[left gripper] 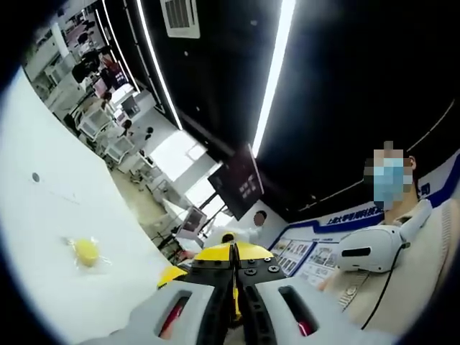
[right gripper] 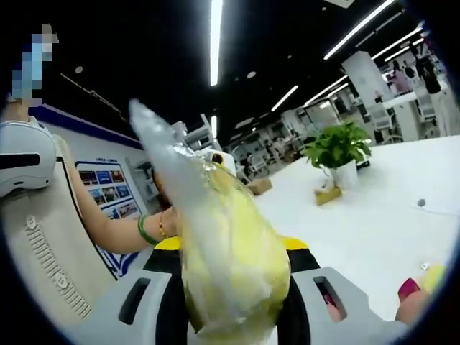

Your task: Compare the silicone blocks by pressing each to a similar depth, holding the contact briefly, and releasing to observe deformation and rebound differences across the visible hardness samples.

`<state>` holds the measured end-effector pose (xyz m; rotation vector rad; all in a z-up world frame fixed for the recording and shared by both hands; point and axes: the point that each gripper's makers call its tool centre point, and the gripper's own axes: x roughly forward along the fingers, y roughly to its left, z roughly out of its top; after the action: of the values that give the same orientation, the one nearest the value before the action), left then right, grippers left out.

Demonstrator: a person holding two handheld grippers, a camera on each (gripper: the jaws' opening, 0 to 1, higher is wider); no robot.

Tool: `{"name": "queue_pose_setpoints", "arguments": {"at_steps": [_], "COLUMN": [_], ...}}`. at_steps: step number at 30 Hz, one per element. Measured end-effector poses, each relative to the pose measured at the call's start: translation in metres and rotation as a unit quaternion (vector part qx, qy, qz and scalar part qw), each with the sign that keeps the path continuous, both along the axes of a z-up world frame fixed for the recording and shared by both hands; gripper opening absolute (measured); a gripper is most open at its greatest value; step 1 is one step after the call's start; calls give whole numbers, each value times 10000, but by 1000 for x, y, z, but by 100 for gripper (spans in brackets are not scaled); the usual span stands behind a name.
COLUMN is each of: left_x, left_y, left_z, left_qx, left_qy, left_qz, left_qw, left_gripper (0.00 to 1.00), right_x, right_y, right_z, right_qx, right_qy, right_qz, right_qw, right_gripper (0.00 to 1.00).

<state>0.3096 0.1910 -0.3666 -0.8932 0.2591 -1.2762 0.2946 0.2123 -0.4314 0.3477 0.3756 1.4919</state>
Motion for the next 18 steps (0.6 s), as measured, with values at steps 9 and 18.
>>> {"name": "queue_pose_setpoints", "arguments": {"at_steps": [9, 18], "left_x": [8, 14], "left_y": [6, 7], "left_z": [-8, -19], "left_qx": [272, 647], "left_qy": [-108, -179], "left_qz": [289, 451], "left_qw": [9992, 9967], "left_gripper": [0, 0], "right_x": [1, 8], "right_y": [4, 2], "right_z": [-7, -17], "right_qx": [-202, -606], "right_qy": [372, -185], "right_qz": [-138, -458], "right_qw": [9990, 9969], "right_gripper": [27, 18]}}
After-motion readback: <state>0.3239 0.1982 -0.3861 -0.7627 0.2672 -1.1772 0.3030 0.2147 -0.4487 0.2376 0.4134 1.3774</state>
